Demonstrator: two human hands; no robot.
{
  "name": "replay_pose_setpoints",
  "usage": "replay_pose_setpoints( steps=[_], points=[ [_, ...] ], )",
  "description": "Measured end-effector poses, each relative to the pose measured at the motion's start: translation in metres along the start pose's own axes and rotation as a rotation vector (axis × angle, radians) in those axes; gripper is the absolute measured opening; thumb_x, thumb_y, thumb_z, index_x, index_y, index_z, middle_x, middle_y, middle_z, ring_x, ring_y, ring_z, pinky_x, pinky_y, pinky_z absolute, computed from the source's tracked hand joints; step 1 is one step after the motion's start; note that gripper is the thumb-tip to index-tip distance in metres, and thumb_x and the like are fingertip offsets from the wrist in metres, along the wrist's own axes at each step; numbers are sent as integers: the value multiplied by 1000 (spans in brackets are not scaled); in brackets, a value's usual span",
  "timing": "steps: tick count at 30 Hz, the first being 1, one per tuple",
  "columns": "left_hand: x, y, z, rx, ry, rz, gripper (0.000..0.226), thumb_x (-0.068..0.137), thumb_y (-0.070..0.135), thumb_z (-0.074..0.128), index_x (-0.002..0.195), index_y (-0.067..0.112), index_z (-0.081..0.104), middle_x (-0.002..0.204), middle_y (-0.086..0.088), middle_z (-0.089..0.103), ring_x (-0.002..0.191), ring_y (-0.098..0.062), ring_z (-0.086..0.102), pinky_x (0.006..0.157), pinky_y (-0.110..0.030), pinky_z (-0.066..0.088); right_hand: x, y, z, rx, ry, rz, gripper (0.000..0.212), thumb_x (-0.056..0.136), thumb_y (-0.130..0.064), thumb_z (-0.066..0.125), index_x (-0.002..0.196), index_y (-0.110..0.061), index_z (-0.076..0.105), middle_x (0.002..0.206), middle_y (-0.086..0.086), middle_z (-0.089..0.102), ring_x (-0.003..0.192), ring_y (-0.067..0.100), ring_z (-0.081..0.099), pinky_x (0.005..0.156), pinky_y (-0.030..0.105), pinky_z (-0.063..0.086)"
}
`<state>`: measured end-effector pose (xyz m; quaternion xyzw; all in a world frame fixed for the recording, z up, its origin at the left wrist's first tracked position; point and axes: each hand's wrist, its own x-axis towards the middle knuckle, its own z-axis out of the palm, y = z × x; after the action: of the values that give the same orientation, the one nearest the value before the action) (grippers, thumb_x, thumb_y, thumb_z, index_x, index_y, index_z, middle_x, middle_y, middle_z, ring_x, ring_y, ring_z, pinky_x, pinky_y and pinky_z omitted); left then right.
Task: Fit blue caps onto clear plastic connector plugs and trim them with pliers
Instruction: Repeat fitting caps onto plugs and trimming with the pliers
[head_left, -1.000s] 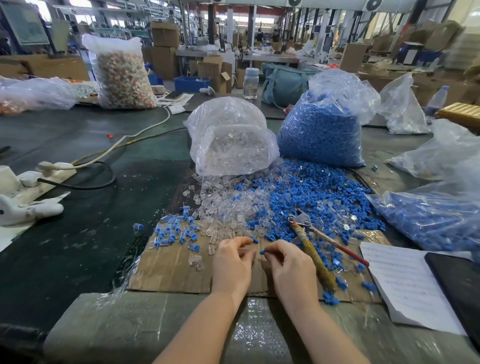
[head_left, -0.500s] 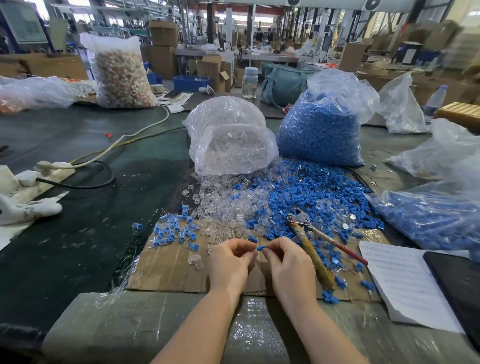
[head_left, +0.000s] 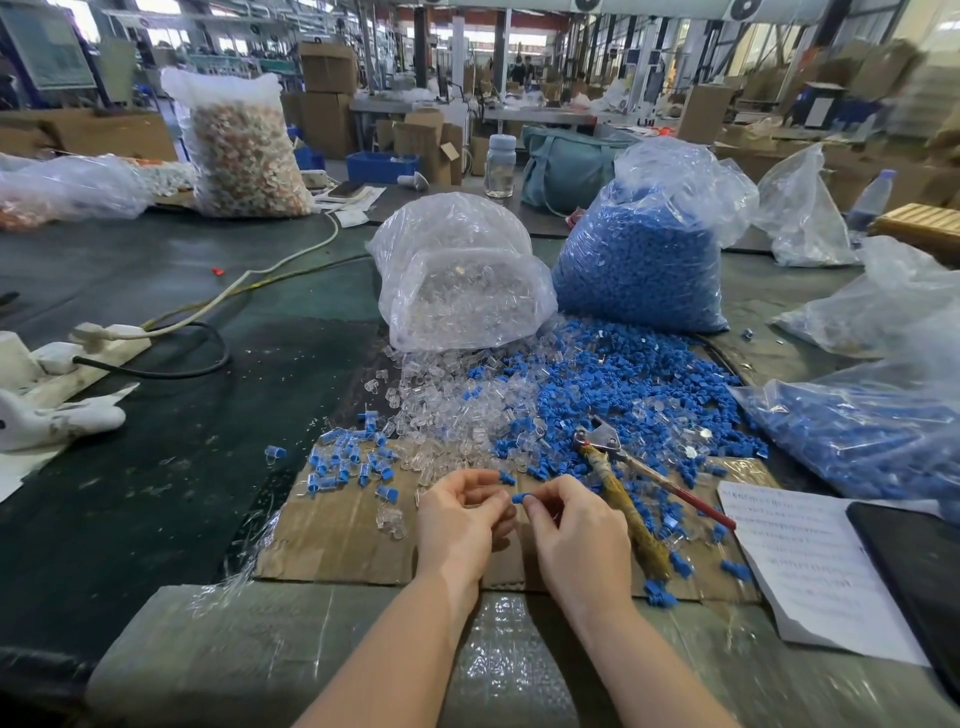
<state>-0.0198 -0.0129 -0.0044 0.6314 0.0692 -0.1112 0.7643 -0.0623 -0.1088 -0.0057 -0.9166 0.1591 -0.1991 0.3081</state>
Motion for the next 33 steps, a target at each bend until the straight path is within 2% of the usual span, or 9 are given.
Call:
replay_pose_setpoints(
  steps=[4,8,11,13,15,19,25,33],
  points=[
    [-3,1,3,10,-2,18,17,84,-8,60,88,8,62,77,-11,66,56,-13,65,56,-25,56,0,0,1,-51,-1,-20,12,91,-33,55,79,-27,53,77,-12,58,81,9,55,74,25,21],
    [-7,2,6,73,0,81,16,83,-9,60,84,6,62,74,-11,65,58,-12,65,58,-25,57,1,1,-1,-72,-2,-34,13,91,-34,54,81,-26,56,80,-10,62,82,10,55,73,25,20],
    [-7,4,5,82,1,77,15,83,-8,61,83,7,62,72,-10,64,60,-14,65,62,-30,58,2,1,-4,-14,-7,-61,12,90,-31,59,82,-23,62,79,-10,62,78,10,53,77,26,31],
    [-6,5,3,45,-9,41,13,84,-7,60,85,6,61,74,-10,64,59,-14,63,59,-27,56,3,3,-6,46,-40,-75,10,88,-27,63,86,-19,68,82,-8,65,81,12,57,82,31,42],
    [-6,7,2,9,-26,6,12,85,-6,60,87,6,61,77,-11,64,58,-13,63,57,-25,56,3,4,-8,93,-72,-96,8,87,-24,65,92,-19,69,85,-8,66,84,12,58,84,33,46],
    [-7,7,1,-4,-55,-17,10,84,-5,60,86,5,63,81,-14,63,60,-15,62,58,-25,57,5,5,-11,136,-94,-147,26,84,-17,68,110,-22,67,93,-11,63,90,8,57,87,31,48],
    [-7,7,0,-15,-83,-42,9,85,-7,58,88,0,64,83,-17,64,64,-20,62,57,-24,56,5,6,-13,120,-109,-205,20,84,-12,67,102,-19,72,91,-9,64,91,8,57,85,31,48],
    [-6,4,-1,2,-79,-40,7,82,-6,63,87,-1,65,77,-15,65,59,-17,63,55,-23,55,5,7,-13,92,-73,-237,14,83,-19,68,97,-21,70,89,-10,63,89,7,55,84,30,48]
  ],
)
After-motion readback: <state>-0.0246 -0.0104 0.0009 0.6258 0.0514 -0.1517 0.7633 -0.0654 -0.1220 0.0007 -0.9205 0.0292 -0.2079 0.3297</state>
